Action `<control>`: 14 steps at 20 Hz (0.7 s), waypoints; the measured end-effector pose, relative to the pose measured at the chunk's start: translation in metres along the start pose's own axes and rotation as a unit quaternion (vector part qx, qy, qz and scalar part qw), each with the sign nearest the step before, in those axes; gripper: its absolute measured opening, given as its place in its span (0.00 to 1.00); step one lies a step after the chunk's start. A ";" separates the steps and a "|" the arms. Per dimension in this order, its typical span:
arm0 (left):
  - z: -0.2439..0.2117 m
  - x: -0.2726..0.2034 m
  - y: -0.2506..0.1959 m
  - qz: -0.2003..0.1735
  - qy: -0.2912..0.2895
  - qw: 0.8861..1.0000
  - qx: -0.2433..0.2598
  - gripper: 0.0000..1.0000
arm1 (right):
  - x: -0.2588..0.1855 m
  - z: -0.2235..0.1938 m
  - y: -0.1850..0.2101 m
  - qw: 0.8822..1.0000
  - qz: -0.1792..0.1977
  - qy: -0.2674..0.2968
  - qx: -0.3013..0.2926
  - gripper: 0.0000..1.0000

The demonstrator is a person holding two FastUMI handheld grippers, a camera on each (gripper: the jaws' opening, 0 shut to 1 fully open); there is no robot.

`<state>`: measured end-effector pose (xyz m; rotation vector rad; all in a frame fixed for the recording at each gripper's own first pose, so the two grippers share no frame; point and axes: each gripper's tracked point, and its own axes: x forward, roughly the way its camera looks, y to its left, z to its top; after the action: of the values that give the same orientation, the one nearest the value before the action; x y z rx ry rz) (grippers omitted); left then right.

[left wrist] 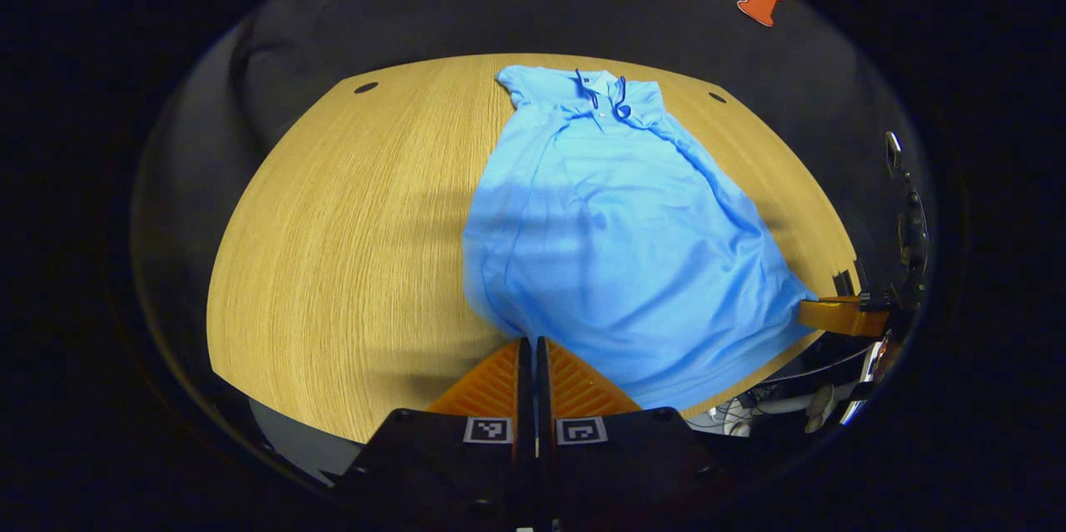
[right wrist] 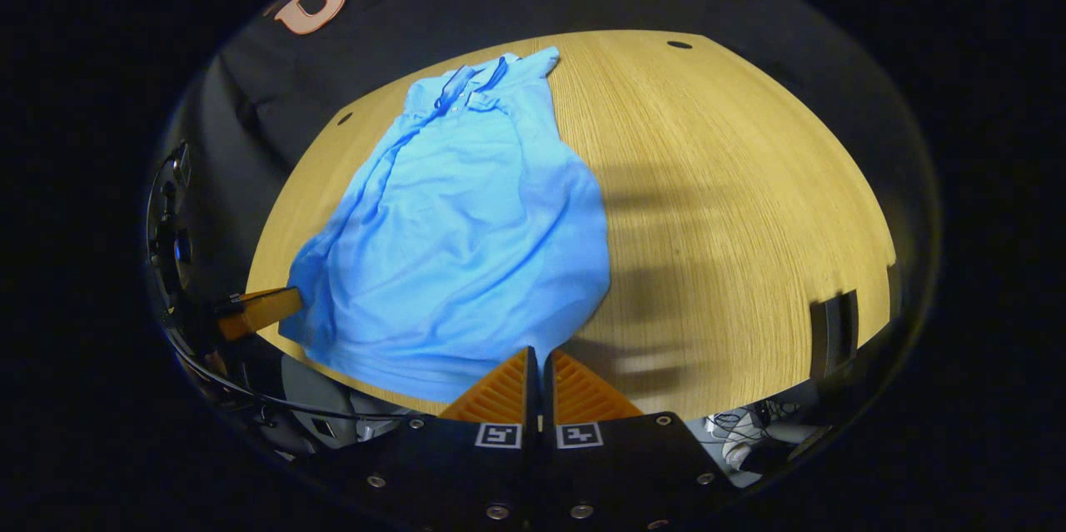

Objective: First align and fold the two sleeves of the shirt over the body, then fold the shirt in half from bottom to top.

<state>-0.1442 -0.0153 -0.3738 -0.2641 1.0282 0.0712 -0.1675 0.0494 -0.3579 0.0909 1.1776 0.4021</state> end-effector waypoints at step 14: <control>0.141 0.002 0.014 -0.040 -0.086 0.995 0.006 0.06 | -0.009 0.144 0.021 0.996 -0.005 -0.089 0.005 0.01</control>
<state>-0.0279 0.0332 -0.3092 -0.2833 0.8458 0.0150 -0.0448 0.0855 -0.2878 0.1276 1.0035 0.3717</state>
